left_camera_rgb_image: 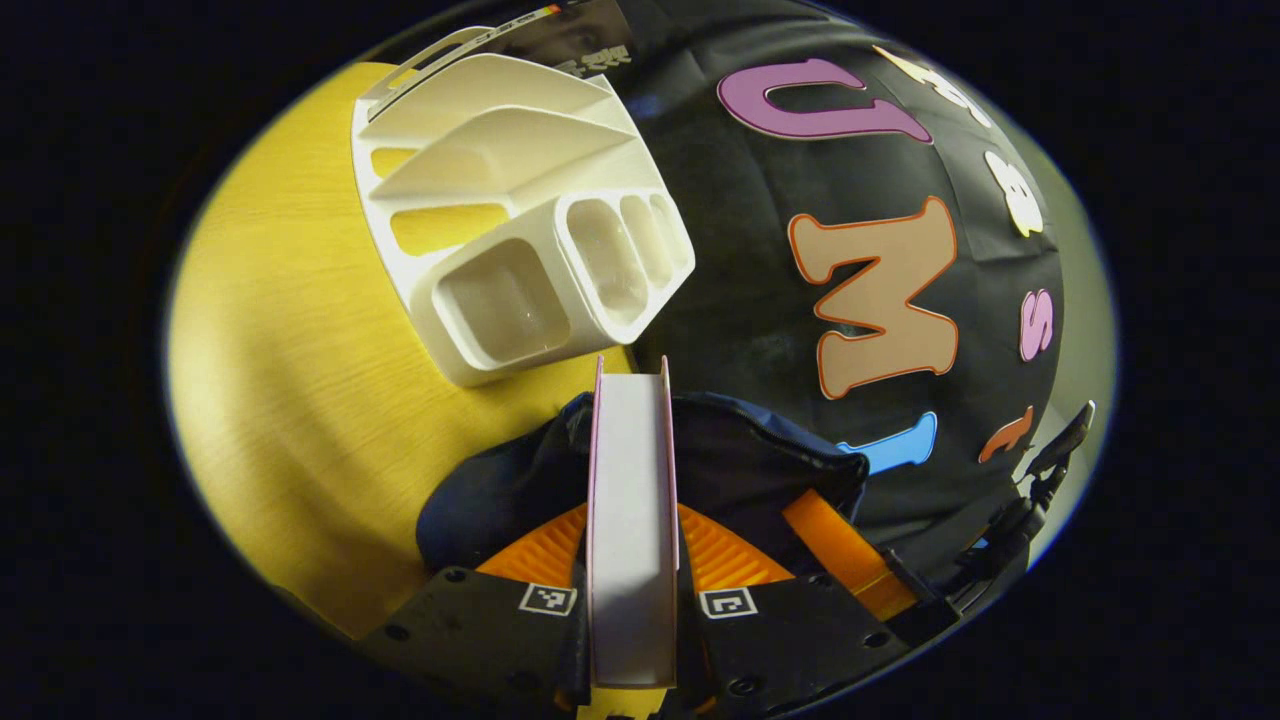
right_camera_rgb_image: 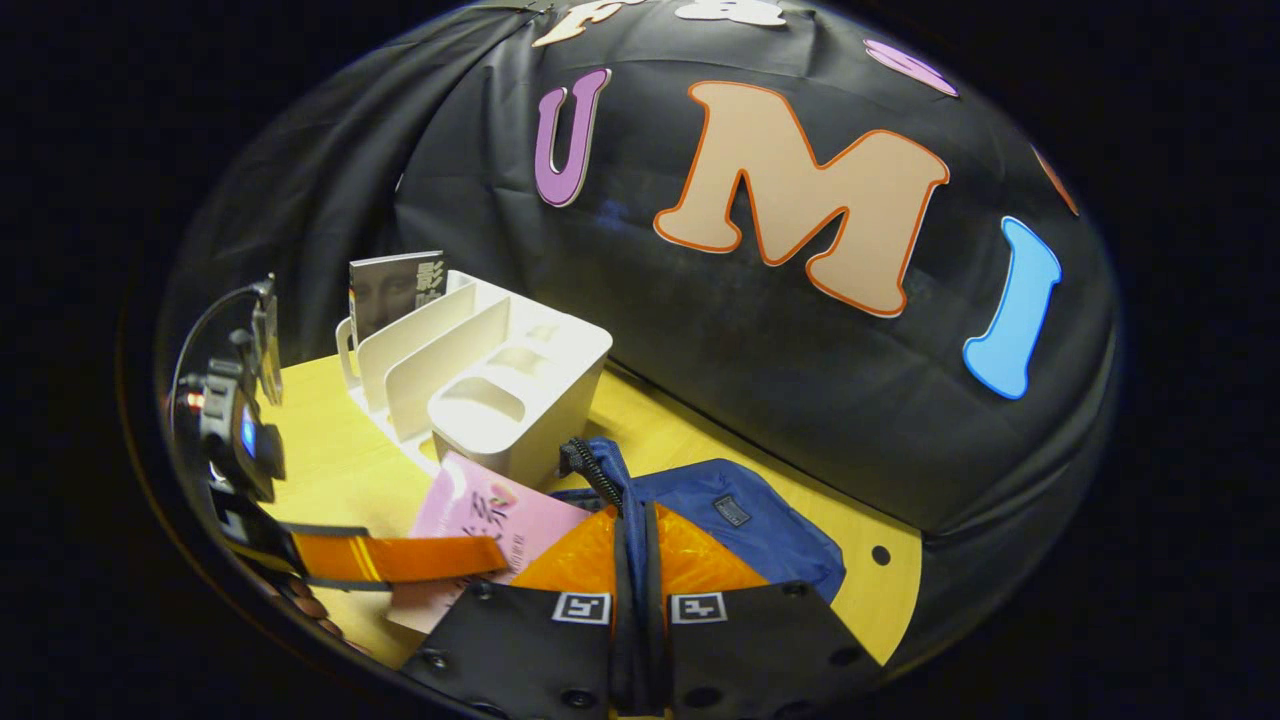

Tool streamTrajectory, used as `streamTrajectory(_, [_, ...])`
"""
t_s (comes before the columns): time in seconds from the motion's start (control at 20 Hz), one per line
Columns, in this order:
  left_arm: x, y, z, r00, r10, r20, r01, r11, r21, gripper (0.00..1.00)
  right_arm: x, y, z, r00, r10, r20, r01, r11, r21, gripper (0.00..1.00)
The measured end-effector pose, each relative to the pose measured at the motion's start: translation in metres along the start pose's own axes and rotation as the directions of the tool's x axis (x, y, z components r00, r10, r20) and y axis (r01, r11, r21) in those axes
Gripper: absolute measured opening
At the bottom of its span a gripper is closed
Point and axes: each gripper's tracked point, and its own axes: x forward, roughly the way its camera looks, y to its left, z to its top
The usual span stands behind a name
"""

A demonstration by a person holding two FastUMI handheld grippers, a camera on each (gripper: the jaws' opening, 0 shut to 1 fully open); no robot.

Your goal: Open the schoolbag, grab two books from the bookshelf and put them into the schoolbag.

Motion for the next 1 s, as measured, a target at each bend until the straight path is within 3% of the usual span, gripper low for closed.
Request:
streamTrajectory(0.3, [0.033, 0.009, -0.009, 0.995, 0.007, 0.102, -0.001, 0.998, -0.055, 0.31, -0.002, 0.001, -0.003, 0.999, 0.044, 0.004, -0.044, 0.999, 0.0, 0.08])
streamTrajectory(0.5, [0.06, 0.011, -0.02, 0.994, -0.005, 0.108, 0.015, 0.996, -0.092, 0.32, -0.002, 0.003, -0.004, 0.998, 0.068, -0.002, -0.068, 0.998, 0.008, 0.08])
streamTrajectory(0.8, [0.096, 0.015, -0.048, 0.999, -0.009, 0.037, 0.013, 0.993, -0.119, 0.34, 0.0, 0.008, -0.004, 0.996, 0.092, -0.007, -0.092, 0.996, 0.003, 0.08])
streamTrajectory(0.95, [0.106, 0.014, -0.055, 1.0, -0.006, 0.014, 0.008, 0.996, -0.09, 0.4, 0.002, 0.008, -0.007, 0.996, 0.093, -0.014, -0.093, 0.996, -0.003, 0.08])
streamTrajectory(1.0, [0.105, 0.015, -0.061, 1.0, -0.002, -0.02, 0.001, 0.997, -0.072, 0.36, 0.003, 0.007, -0.007, 0.996, 0.093, -0.013, -0.093, 0.996, 0.0, 0.08])
